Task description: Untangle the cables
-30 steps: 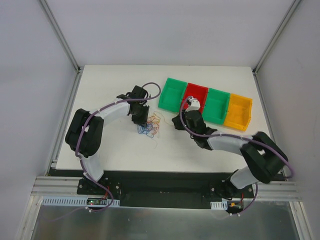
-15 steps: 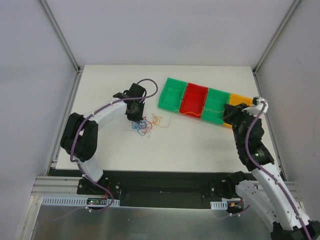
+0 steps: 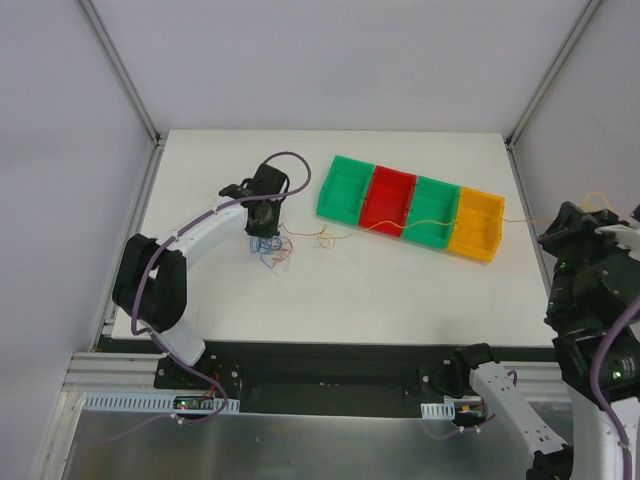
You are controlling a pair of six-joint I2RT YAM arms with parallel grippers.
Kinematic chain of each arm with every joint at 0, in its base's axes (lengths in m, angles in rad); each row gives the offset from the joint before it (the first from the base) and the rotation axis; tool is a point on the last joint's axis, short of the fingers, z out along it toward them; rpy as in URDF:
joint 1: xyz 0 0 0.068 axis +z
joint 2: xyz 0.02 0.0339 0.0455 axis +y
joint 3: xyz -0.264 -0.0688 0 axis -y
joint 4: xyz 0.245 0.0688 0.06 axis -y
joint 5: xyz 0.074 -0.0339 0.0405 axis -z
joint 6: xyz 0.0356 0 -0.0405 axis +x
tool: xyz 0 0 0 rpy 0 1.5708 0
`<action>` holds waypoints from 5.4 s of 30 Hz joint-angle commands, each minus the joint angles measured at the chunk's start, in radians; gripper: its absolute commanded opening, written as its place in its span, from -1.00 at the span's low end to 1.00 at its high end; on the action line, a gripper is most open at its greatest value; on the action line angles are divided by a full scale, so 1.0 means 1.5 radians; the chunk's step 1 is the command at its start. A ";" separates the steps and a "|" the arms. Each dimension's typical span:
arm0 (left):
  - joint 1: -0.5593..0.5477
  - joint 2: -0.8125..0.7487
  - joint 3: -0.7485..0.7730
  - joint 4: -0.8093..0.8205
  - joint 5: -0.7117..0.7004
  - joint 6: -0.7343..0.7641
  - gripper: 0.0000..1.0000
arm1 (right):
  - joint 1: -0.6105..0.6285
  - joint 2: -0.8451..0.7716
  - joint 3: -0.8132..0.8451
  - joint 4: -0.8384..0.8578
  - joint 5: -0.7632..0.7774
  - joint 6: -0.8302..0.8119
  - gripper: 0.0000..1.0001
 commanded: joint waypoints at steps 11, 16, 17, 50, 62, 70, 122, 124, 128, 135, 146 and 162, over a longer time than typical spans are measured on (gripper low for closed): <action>0.102 -0.056 -0.008 -0.024 -0.042 -0.040 -1.00 | -0.001 0.021 0.209 -0.067 0.057 -0.116 -0.99; 0.103 -0.078 -0.006 -0.023 -0.005 -0.049 -0.89 | -0.001 0.035 0.185 -0.076 0.012 -0.121 -0.99; 0.103 -0.083 -0.006 -0.023 -0.006 -0.047 -0.85 | -0.001 0.038 0.189 -0.080 0.015 -0.121 -0.99; 0.087 -0.235 -0.051 0.063 0.300 -0.045 0.82 | 0.175 0.156 -0.342 0.138 -0.547 0.202 -0.99; 0.087 -0.215 -0.057 0.073 0.308 -0.045 0.82 | 0.211 0.394 -0.430 0.318 -0.539 0.229 -0.99; 0.087 -0.208 -0.058 0.073 0.307 -0.042 0.82 | 0.241 0.472 -0.357 0.235 -0.504 0.165 -0.29; 0.087 -0.216 -0.063 0.084 0.343 -0.042 0.82 | 0.164 0.341 -0.199 0.095 -0.091 0.111 -0.99; 0.086 -0.215 -0.065 0.085 0.343 -0.041 0.82 | 0.108 0.340 -0.179 0.094 -0.088 0.147 -0.99; 0.086 -0.214 -0.065 0.085 0.348 -0.041 0.82 | 0.053 0.357 -0.130 0.110 0.005 0.167 -0.99; 0.085 -0.203 -0.066 0.086 0.349 -0.041 0.82 | -0.028 0.379 -0.135 0.214 0.095 0.125 -0.99; 0.086 -0.147 -0.053 0.092 0.387 -0.053 0.80 | -0.096 0.449 -0.240 0.362 0.023 -0.099 -0.99; 0.086 -0.153 -0.057 0.094 0.388 -0.051 0.80 | -0.135 0.668 -0.126 0.220 -0.115 -0.038 -0.99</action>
